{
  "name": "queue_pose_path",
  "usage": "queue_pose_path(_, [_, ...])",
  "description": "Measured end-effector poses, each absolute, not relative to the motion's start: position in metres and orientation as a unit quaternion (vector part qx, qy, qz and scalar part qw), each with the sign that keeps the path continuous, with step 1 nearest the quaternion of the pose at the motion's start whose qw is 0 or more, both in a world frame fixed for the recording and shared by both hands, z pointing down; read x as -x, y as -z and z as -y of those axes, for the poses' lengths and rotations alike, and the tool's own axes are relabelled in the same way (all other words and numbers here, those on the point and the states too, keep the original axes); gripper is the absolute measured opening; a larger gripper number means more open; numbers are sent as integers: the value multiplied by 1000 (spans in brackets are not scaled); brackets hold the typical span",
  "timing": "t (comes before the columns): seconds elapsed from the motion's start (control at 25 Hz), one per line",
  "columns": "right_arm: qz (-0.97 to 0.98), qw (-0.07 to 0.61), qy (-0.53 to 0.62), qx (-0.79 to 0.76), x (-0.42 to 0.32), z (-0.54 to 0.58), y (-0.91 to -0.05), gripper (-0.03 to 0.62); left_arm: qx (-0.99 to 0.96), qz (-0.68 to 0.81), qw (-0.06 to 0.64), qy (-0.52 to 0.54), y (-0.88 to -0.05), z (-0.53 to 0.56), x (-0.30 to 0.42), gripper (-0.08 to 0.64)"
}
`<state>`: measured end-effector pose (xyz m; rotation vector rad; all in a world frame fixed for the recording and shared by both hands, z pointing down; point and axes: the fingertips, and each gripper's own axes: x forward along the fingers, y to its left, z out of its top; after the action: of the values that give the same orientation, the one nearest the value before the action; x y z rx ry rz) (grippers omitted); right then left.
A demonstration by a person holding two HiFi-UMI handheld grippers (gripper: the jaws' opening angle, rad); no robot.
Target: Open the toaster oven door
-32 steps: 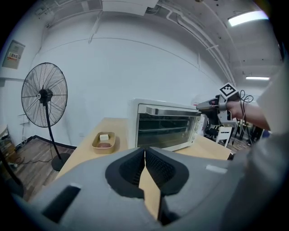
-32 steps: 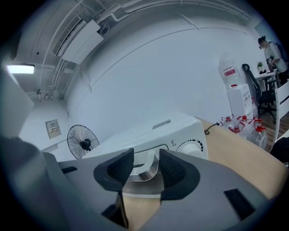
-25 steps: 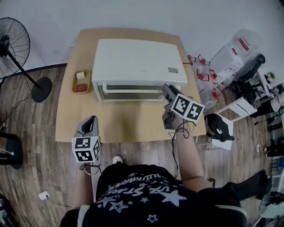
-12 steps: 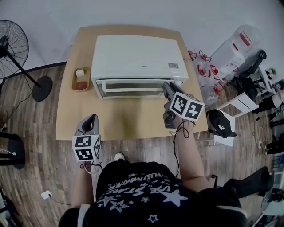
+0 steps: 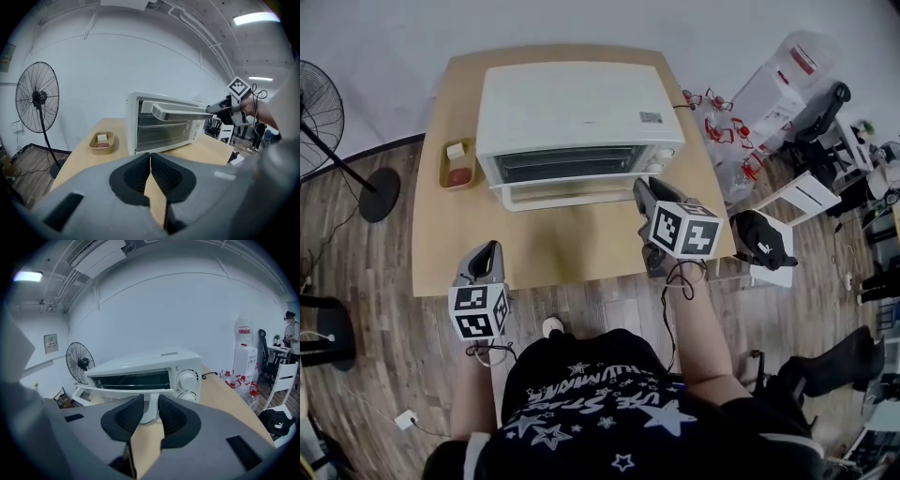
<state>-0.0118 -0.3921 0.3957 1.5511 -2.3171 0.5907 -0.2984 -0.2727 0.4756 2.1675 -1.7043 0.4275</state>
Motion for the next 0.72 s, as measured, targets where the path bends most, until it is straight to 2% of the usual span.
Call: queue_pose_path(0.72, [780,180,-213,-560,-5,324,-447,69,-783,573,176,-168,-499,247,299,21])
